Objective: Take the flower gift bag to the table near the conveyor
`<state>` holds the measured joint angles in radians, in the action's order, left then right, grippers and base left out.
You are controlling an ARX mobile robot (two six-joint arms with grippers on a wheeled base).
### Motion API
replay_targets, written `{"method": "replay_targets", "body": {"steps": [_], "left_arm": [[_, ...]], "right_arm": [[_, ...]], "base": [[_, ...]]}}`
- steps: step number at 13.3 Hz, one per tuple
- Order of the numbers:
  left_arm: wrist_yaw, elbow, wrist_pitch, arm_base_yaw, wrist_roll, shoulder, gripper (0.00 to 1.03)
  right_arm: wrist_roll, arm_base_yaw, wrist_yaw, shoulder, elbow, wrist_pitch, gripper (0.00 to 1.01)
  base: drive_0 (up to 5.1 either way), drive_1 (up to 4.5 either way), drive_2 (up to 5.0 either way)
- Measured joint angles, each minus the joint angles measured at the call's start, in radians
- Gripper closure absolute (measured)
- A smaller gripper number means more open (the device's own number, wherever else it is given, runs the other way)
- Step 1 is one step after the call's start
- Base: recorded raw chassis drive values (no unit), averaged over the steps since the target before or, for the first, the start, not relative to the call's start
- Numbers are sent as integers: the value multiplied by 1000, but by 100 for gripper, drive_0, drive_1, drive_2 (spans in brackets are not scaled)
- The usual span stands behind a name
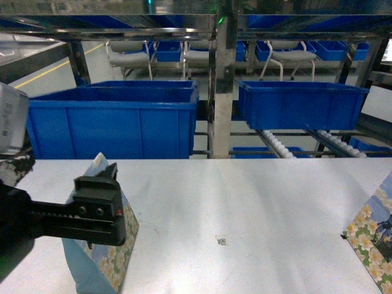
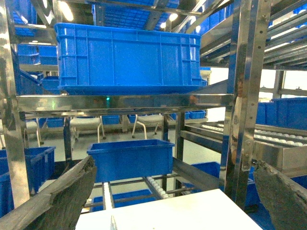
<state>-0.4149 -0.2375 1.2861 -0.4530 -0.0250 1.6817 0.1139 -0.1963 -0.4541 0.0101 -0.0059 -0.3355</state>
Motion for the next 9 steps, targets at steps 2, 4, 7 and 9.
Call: {"method": "replay_targets", "body": {"steps": [2, 4, 7, 9], "left_arm": [[44, 51, 0, 47, 12, -103, 5], [84, 101, 0, 85, 39, -243, 5], [150, 193, -178, 154, 82, -541, 5], [216, 223, -388, 248, 86, -804, 5]], "right_arm": [[0, 0, 0, 0, 0, 0, 3], [0, 0, 0, 0, 0, 0, 3], [0, 0, 0, 0, 0, 0, 3], [0, 0, 0, 0, 0, 0, 3]], "base": [[0, 0, 0], [0, 0, 0], [0, 0, 0], [0, 0, 0]]}}
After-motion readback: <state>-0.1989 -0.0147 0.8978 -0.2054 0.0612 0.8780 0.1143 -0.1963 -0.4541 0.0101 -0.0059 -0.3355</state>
